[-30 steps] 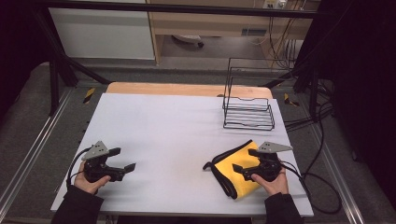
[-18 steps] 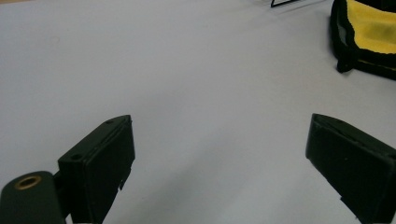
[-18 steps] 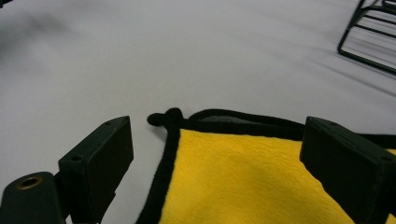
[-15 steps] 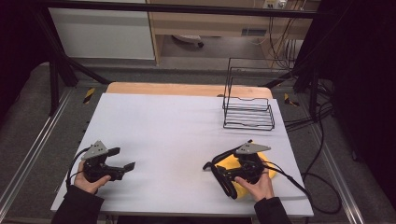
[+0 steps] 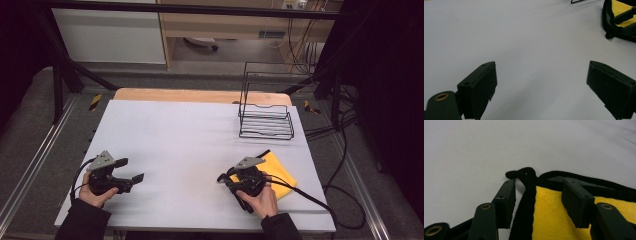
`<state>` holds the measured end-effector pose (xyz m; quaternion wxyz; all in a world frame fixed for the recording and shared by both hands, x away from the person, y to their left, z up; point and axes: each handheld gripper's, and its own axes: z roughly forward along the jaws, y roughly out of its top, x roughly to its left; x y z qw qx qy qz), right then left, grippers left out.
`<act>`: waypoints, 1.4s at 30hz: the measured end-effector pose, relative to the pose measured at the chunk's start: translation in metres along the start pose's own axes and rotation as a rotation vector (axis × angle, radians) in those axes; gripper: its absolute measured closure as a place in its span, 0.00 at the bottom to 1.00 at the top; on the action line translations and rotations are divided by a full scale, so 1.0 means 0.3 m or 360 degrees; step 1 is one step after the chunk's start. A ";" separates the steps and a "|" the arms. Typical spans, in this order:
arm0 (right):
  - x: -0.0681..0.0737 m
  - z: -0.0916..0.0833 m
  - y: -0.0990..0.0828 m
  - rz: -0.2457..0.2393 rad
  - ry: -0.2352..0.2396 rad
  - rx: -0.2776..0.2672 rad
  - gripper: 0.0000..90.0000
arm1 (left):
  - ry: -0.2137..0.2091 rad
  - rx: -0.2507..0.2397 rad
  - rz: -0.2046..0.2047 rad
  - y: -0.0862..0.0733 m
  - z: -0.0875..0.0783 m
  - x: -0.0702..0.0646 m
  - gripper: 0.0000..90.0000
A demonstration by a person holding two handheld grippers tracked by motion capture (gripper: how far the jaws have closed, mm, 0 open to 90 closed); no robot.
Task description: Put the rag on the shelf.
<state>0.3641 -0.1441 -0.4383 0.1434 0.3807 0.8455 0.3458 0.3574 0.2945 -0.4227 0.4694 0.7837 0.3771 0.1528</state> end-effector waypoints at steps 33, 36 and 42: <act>0.008 0.005 -0.009 -0.0038 -0.0162 0.0063 0.90 | 0.0013 0.0003 0.0000 -0.002 -0.005 -0.001 0.12; 0.004 -0.004 -0.005 -0.0021 -0.0144 0.0060 0.92 | 0.0012 0.0002 -0.0002 -0.001 -0.004 -0.001 0.12; -0.005 -0.039 0.009 0.0010 -0.0058 -0.0006 0.93 | 0.0009 0.0004 0.0003 0.000 -0.002 -0.001 0.12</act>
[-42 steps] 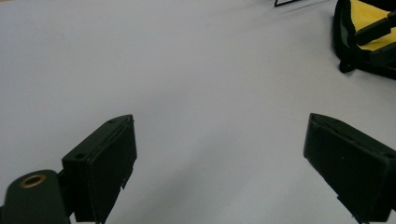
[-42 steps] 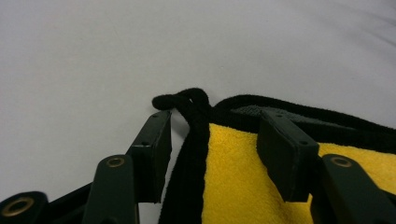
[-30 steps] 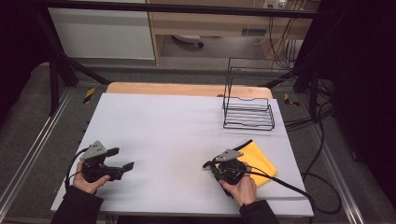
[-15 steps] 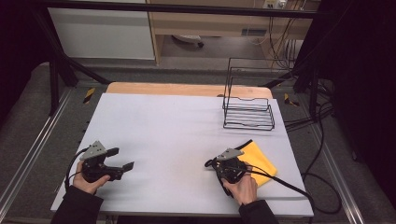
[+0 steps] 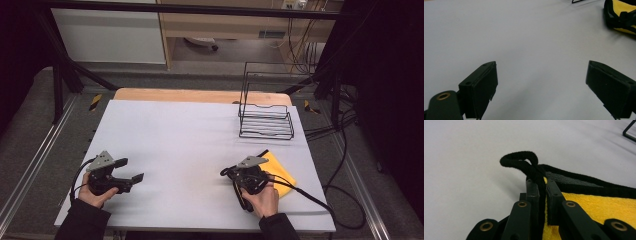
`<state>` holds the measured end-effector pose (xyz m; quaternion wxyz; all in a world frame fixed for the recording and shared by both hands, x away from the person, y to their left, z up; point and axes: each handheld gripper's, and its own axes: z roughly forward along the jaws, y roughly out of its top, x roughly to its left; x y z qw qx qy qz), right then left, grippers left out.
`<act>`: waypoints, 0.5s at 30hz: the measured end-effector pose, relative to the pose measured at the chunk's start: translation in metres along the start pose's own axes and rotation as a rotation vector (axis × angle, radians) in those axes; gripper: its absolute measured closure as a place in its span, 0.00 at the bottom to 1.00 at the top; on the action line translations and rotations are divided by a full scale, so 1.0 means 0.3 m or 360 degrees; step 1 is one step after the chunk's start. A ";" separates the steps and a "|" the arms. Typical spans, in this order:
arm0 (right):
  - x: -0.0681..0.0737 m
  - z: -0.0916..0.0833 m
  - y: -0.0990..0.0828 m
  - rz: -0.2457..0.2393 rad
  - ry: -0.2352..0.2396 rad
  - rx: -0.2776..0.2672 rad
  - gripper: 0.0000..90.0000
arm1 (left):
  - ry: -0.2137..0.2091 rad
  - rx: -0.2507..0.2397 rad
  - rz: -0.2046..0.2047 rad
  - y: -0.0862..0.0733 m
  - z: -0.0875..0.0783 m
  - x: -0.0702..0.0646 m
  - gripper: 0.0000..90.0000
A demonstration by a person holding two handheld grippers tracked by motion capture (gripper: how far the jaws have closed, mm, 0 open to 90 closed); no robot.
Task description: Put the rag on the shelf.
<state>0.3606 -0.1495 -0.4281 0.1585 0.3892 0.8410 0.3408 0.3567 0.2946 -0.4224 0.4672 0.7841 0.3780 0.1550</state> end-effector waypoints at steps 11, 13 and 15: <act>0.053 -0.018 0.022 -0.0065 0.0274 -0.0096 0.93 | 0.0005 -0.0004 -0.0002 0.002 0.000 -0.003 0.12; 0.077 -0.007 0.029 -0.0093 0.0326 -0.0097 0.93 | 0.0006 -0.0005 0.0003 0.003 -0.001 -0.003 0.12; 0.100 0.004 0.036 -0.0132 0.0357 -0.0098 0.93 | 0.0007 -0.0005 0.0001 0.003 -0.001 -0.003 0.12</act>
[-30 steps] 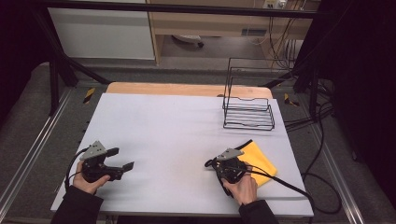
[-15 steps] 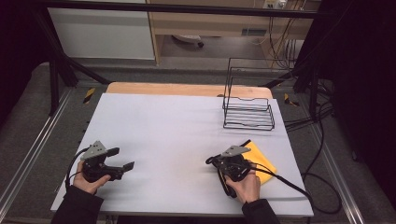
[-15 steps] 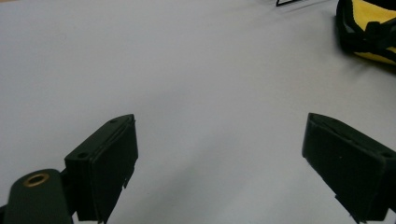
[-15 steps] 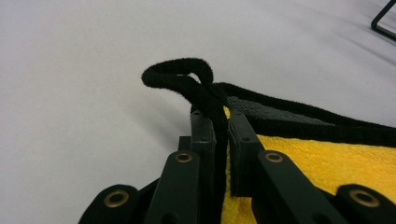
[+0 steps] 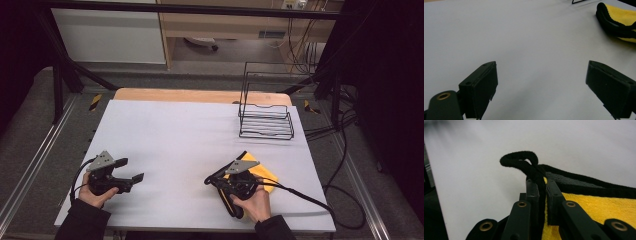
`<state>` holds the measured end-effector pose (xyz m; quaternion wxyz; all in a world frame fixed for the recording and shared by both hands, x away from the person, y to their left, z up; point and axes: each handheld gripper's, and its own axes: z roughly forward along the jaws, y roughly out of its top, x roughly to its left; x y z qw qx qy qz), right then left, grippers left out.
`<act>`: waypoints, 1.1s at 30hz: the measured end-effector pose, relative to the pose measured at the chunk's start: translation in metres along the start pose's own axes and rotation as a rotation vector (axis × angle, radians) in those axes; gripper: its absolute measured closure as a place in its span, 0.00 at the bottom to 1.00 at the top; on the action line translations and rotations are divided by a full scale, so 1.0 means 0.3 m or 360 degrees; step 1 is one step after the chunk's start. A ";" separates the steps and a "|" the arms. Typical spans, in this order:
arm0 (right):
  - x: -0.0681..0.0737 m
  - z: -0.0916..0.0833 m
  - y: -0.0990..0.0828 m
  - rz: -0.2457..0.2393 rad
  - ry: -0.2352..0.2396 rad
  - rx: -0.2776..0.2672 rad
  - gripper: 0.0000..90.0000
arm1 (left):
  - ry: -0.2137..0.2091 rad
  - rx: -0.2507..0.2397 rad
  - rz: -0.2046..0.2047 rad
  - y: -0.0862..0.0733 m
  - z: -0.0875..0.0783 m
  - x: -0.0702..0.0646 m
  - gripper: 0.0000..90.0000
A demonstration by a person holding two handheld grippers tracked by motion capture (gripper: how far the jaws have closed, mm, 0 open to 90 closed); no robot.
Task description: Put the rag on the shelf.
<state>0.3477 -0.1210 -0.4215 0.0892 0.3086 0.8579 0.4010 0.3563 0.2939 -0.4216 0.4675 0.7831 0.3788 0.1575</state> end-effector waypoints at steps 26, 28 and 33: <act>-0.079 -0.124 -0.017 0.0129 -0.0092 -0.0211 0.37 | -0.0027 0.0114 0.0056 0.093 0.070 -0.144 0.13; -0.122 -0.158 -0.043 0.0195 -0.0158 -0.0223 0.37 | -0.0034 0.0143 0.0083 0.111 0.097 -0.184 0.16; -0.203 -0.218 -0.119 0.0289 -0.0346 -0.0166 0.38 | -0.0071 0.0213 0.0106 0.148 0.168 -0.266 0.24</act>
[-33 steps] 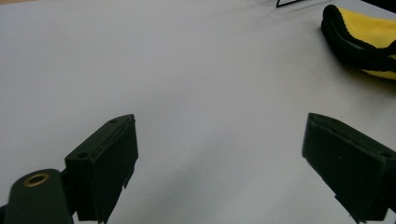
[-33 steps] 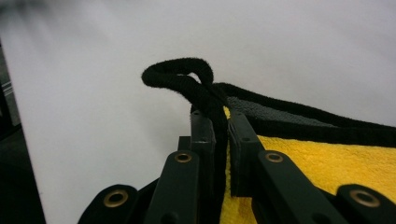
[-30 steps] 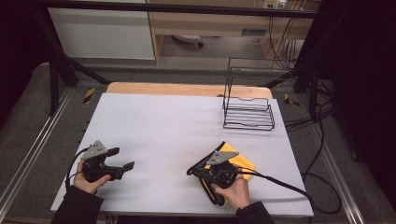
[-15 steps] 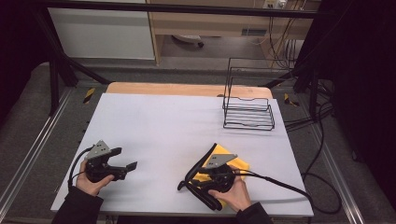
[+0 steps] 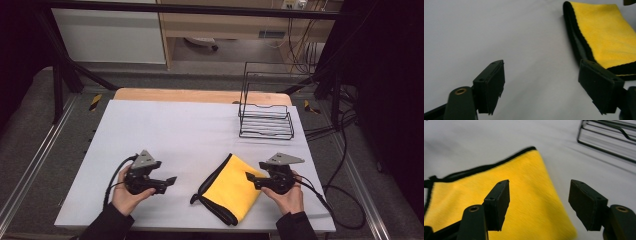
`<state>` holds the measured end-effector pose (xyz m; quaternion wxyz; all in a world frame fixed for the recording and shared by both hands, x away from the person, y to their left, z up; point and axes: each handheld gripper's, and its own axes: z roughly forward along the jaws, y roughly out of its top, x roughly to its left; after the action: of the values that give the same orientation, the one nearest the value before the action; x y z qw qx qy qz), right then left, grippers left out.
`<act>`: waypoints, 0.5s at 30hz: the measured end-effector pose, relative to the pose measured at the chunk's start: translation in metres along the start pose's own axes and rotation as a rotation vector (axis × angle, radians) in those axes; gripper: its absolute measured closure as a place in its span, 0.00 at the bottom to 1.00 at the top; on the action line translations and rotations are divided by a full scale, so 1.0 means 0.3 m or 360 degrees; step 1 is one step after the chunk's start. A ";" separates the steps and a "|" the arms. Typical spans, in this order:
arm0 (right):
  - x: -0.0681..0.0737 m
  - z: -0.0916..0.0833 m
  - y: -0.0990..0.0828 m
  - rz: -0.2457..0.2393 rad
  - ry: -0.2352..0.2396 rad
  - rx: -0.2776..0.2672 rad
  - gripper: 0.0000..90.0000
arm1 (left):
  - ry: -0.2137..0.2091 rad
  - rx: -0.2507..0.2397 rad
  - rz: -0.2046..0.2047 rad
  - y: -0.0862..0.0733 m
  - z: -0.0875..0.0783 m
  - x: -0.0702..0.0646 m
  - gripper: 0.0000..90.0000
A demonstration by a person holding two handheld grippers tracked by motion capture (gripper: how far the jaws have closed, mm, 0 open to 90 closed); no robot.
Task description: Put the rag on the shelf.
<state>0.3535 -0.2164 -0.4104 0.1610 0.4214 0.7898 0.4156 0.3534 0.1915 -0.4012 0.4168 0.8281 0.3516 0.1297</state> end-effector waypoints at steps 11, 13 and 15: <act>-0.089 0.002 -0.110 0.0142 -0.0166 0.0155 0.57 | -0.0230 0.0284 0.0147 0.081 0.253 -0.190 0.43; -0.091 0.009 -0.117 0.0167 -0.0144 0.0180 0.62 | -0.0261 0.0327 0.0147 0.068 0.267 -0.197 0.46; -0.087 0.021 -0.121 0.0172 -0.0144 0.0202 0.67 | -0.0290 0.0326 0.0102 0.051 0.271 -0.200 0.53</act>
<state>0.3535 -0.2450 -0.4455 0.1467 0.4912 0.7825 0.3534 0.3587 0.0951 -0.4350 0.3561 0.8855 0.2969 0.0307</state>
